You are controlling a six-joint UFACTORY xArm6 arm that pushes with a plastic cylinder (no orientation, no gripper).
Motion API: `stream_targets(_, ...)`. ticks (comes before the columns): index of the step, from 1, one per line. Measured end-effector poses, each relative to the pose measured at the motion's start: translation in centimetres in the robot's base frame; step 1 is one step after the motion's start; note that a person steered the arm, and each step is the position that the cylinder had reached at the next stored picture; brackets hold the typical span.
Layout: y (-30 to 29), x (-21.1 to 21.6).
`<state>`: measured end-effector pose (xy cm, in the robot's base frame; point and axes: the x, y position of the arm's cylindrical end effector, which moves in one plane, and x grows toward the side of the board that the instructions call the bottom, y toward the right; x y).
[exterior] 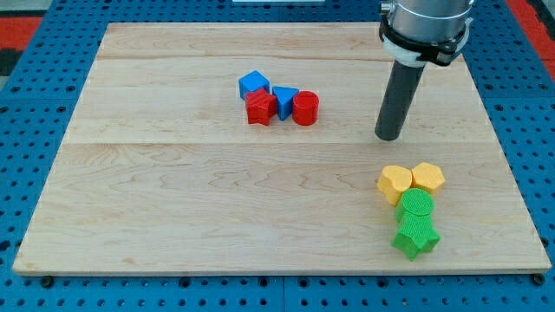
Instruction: Keep the blue cube at the top side of the blue triangle
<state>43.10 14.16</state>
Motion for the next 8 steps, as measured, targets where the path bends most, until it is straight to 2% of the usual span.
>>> stream_targets(1, 0.3, -4.9)
stream_targets(2, -1.3, -12.9)
stream_targets(3, -10.8, -18.4)
stream_targets(4, -21.5, -18.9)
stream_targets(5, -26.7, -15.2)
stream_targets(7, -24.9, -6.8)
stream_targets(8, -22.9, -8.6)
